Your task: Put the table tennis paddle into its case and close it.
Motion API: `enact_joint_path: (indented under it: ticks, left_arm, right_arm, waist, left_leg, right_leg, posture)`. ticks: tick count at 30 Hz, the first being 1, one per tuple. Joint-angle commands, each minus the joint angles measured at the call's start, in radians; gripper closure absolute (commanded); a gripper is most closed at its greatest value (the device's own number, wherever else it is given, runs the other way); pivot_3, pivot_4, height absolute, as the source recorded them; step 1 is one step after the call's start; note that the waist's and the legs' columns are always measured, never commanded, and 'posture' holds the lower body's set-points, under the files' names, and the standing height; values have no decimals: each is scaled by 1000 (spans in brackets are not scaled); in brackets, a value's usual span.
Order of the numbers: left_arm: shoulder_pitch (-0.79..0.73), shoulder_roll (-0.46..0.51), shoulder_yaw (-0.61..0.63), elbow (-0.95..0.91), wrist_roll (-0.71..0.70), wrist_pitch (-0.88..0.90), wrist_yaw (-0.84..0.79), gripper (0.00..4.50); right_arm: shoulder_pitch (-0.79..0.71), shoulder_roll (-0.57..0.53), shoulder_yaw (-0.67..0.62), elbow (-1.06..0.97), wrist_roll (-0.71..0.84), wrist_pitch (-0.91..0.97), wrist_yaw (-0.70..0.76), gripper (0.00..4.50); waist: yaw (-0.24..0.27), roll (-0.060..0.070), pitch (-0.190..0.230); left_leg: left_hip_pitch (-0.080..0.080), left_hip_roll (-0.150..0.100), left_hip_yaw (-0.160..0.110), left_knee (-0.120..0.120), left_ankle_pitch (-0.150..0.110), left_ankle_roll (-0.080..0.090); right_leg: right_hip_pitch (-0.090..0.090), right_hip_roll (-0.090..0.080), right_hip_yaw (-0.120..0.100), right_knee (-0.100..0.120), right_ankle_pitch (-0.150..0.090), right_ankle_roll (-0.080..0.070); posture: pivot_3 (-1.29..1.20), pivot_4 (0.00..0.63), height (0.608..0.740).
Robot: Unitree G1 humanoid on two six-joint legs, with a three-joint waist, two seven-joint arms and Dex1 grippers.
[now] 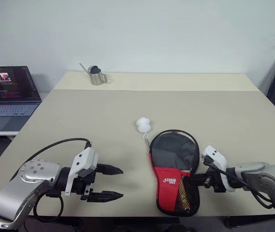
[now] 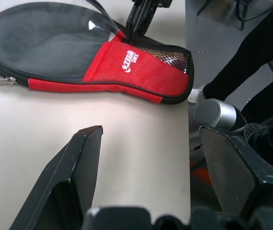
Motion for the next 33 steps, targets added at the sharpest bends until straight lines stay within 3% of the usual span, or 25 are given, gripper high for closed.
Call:
enact_joint_path:
  ticks: [1, 12, 15, 25, 31, 33]
  left_arm:
    - [-11, 2, 0, -8, -8, -16, -4, 982]
    - [-35, -15, -19, 3, 4, -22, 20, 982]
    - [-41, -22, -30, 5, 7, -24, 30, 982]
    - [-54, -42, -43, 9, 7, -24, 47, 982]
    - [-71, -71, -43, 13, 6, -14, 85, 982]
    - [-89, -93, -38, 18, 4, -3, 123, 982]
  right_arm:
    - [23, -16, 13, -12, 15, 15, 2, 4483]
    - [22, 33, -79, 48, -38, 36, -131, 4483]
    - [37, 48, -122, 41, -29, 57, -150, 3727]
    - [33, 45, -259, 14, 68, 90, -99, 520]
    - [-24, 60, -274, 51, 37, -133, -70, 520]
    - [-43, 80, -262, 59, 27, -189, -78, 139]
  waist:
    - [2, 0, 0]
    - [2, -1, -1]
    - [2, -2, -1]
    - [4, -3, -2]
    - [1, -3, -2]
    - [0, -3, -2]
  left_leg:
    - [0, 0, 0, 0, 0, 0]
    - [1, 0, 0, 2, 0, 0]
    - [1, 0, 1, 2, 0, 0]
    - [1, 0, 2, 3, 0, 1]
    - [1, 0, 3, 2, 0, 1]
    - [1, 0, 3, 2, 0, 1]
  right_leg:
    - [0, 0, 0, 0, 0, 0]
    - [1, 0, 1, 0, 0, 1]
    - [2, 0, 2, 0, 1, 3]
    - [2, 0, 2, 0, 2, 4]
    - [1, 0, 3, 0, 2, 3]
    - [1, 0, 4, 0, 2, 4]
  posture:
    - [0, 150, 740]
    - [0, 150, 740]
    - [0, 150, 740]
    - [0, 150, 740]
    - [0, 150, 740]
    - [0, 150, 740]
